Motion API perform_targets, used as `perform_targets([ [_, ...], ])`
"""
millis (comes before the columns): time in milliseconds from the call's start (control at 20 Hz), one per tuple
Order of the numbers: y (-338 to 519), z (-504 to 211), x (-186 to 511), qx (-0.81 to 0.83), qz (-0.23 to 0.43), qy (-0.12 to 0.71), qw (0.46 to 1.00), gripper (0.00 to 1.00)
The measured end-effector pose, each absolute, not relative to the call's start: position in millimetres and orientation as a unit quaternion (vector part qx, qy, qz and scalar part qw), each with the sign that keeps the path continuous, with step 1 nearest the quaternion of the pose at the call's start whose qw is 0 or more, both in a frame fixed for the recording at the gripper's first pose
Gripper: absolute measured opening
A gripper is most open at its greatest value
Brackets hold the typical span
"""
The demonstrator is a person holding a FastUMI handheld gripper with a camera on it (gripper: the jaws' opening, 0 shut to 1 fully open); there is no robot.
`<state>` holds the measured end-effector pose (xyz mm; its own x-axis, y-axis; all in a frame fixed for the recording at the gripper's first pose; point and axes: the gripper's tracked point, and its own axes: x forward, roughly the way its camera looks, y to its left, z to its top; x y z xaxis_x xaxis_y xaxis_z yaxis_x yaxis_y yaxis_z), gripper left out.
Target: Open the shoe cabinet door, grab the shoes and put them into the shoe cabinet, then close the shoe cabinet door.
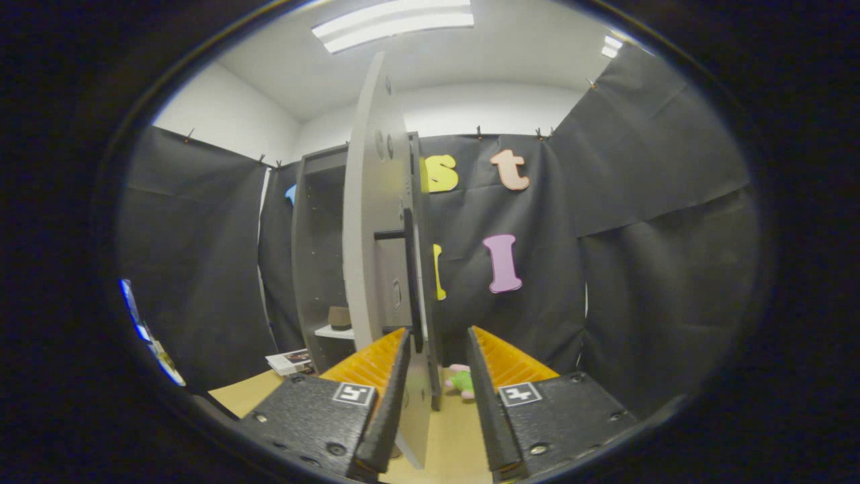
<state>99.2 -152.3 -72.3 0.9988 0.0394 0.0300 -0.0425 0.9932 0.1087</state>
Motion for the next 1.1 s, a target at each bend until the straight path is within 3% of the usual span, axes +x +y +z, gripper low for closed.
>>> perform_targets([
  [50,-161.1,-75.8,94.5,0.051,0.006,-0.012,0.999,0.76],
  [150,-173.6,-81.6,84.0,0.050,-0.023,-0.009,0.998,0.96],
  [600,-151.2,-147.8,53.3,0.097,-0.039,0.030,0.994,1.00],
  [1100,-57.8,-189.3,39.6,0.074,0.031,0.047,0.996,1.00],
])
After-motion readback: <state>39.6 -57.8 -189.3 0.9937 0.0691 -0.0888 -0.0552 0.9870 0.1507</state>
